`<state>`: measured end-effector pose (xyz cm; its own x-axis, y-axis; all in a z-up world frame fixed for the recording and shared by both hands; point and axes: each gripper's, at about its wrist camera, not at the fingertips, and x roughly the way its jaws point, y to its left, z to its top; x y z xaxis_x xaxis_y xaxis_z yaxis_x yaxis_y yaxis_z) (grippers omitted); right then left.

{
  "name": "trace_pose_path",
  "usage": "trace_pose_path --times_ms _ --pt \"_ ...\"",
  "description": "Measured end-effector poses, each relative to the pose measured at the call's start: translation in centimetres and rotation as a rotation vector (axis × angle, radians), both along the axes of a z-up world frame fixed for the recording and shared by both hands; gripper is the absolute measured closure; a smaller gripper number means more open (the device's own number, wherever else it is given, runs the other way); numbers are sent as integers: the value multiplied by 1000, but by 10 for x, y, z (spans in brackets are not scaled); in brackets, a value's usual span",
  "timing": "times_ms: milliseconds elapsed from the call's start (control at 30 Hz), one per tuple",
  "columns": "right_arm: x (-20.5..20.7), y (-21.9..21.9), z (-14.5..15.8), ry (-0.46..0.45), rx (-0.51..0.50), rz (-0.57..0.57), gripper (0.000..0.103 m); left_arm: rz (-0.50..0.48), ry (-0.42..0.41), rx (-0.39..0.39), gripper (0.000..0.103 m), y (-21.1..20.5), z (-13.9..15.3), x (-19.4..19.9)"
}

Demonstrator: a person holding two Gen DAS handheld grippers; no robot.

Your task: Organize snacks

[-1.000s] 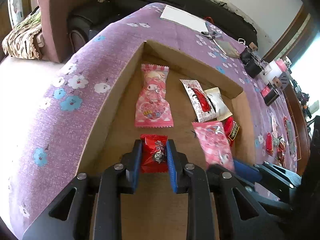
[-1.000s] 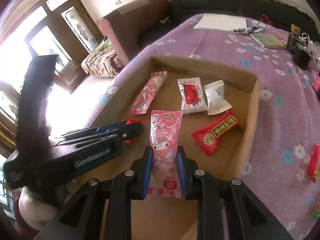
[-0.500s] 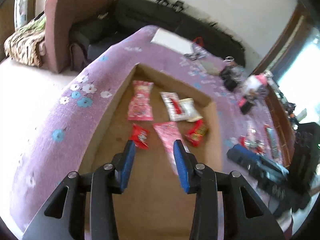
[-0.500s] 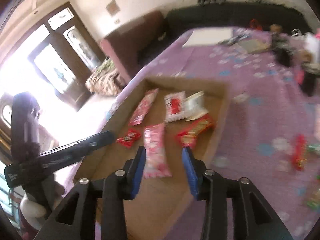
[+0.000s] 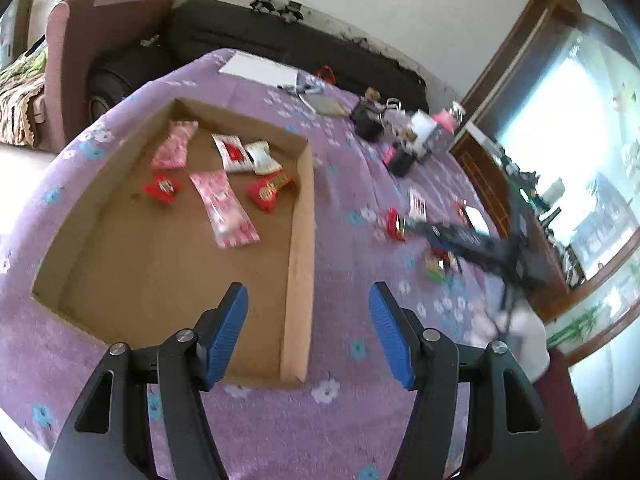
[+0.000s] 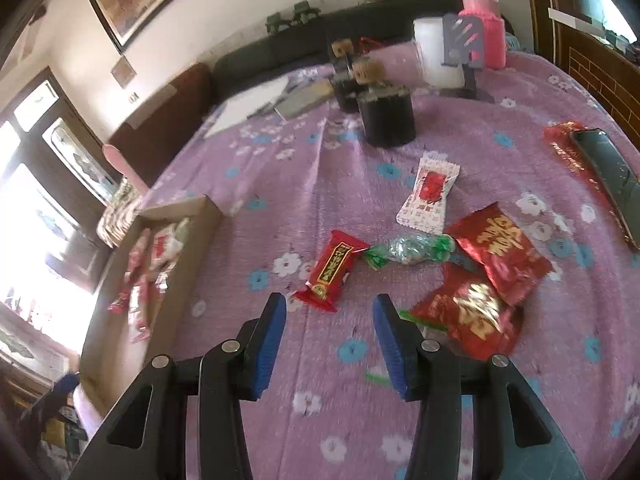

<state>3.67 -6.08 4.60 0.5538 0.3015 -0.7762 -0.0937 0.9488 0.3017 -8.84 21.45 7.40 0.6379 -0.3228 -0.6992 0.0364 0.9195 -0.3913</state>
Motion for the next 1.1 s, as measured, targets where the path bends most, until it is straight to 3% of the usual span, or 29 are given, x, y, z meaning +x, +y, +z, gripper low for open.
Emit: trace_pose_path --times_ms 133,200,267,567,633,700,767,933,1100 --pt "27 14 -17 20 -8 -37 58 0 -10 22 41 -4 4 -12" --pt "39 20 -25 36 -29 -51 77 7 -14 28 41 -4 5 -16" --pt "40 25 -30 45 -29 -44 82 16 -19 31 41 -2 7 -18" --pt "-40 35 -28 161 171 205 78 -12 -1 6 41 -12 -3 -19" --pt "-55 12 -12 98 208 175 73 -22 5 10 41 -16 -6 -20" --pt "-65 -24 7 1 185 78 61 -27 8 5 41 -19 -7 -21" --pt "-68 -58 17 -44 140 -21 61 -32 11 1 41 -22 -9 -22" --pt "-61 -95 3 -3 142 -115 61 -76 27 4 41 -42 -13 -22" --pt "-44 -75 -20 29 155 -93 61 -114 37 34 41 -59 -13 -25"
